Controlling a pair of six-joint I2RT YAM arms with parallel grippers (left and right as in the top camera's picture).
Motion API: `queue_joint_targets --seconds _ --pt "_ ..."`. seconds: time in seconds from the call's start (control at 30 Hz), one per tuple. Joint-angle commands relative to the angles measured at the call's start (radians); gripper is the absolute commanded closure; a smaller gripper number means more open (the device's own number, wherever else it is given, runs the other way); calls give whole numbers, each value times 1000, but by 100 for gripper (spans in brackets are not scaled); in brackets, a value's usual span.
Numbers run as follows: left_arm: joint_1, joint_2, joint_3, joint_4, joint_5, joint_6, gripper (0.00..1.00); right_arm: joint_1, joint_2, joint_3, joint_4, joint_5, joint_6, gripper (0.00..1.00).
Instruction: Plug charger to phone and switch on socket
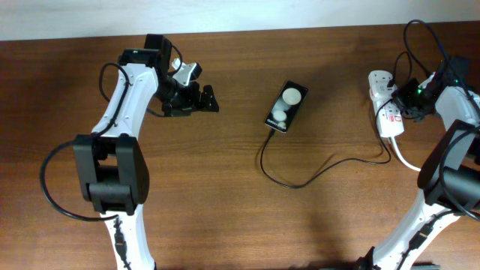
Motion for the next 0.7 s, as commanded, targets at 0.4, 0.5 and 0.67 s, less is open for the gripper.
queue_joint_targets --seconds 0.4,0.5,0.67 --pt "1 -4 0 -1 0 5 1 -39 -371 -51 -164 -48 -90 96" --pt "1 -4 0 -1 0 5 1 -39 -488 -51 -228 -53 -98 96" --pt "1 -4 0 -1 0 5 1 9 -696 -51 -291 -98 -228 95"
